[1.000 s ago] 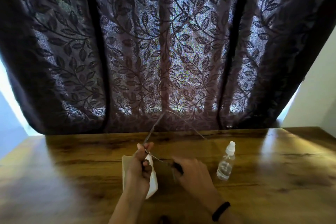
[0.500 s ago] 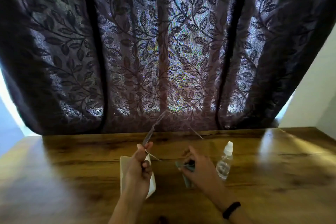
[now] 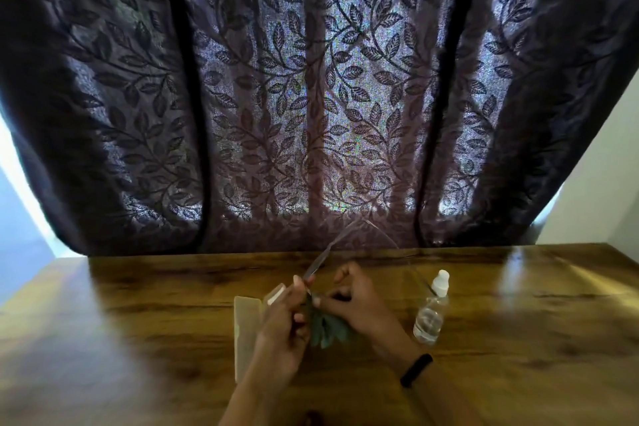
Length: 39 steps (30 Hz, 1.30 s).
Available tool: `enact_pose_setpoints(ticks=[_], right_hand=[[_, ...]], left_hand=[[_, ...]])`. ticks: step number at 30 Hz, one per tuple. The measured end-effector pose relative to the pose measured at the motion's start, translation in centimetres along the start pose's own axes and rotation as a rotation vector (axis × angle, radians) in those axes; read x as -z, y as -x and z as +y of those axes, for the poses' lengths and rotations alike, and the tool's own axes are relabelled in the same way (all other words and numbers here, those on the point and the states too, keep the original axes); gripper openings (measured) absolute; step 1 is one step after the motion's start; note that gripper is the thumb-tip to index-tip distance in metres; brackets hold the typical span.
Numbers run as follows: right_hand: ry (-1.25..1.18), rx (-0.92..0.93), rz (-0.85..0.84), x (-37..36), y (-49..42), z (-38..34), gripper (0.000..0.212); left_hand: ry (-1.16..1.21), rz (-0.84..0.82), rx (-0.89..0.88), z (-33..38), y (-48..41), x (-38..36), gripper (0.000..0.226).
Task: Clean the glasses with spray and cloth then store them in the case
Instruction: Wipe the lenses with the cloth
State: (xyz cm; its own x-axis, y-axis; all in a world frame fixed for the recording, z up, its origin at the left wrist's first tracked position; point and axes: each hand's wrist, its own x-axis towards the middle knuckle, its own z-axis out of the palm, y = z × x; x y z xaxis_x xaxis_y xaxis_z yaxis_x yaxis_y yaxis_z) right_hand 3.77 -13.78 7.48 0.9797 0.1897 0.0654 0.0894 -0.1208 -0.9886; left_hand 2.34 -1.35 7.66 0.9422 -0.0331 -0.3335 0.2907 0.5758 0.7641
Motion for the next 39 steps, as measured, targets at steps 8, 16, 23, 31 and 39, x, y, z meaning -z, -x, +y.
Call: enact_pose_setpoints(ticks=[8,16,23,31,39], right_hand=[[-0.171,-0.055,0.082,-0.6,-0.8,-0.6,0.037],[0.093,-0.024,-0.149,0.5,-1.0,-0.6,0.039],[0.224,-0.072,-0.259,3.1,0.7,-0.9,0.022],[0.345,-0.126,-0.067,6.5,2.0,0.8,0.015],[0.707,-0.244,-0.072,7.0,3.2,3.6,0.014]], left_hand=[[-0.027,0.024,-0.026,-0.3,-0.1,-0.4,0.019],[-0.057,0.054,-0.107,0.4,-0.3,0.9,0.023],[-0.020,0.144,-0.171,1.4,-1.0,2.3,0.020],[0.020,0.188,-0.239,3.3,-1.5,3.3,0.019],[0.001,0.188,-0.225,3.0,-1.8,3.3,0.020]])
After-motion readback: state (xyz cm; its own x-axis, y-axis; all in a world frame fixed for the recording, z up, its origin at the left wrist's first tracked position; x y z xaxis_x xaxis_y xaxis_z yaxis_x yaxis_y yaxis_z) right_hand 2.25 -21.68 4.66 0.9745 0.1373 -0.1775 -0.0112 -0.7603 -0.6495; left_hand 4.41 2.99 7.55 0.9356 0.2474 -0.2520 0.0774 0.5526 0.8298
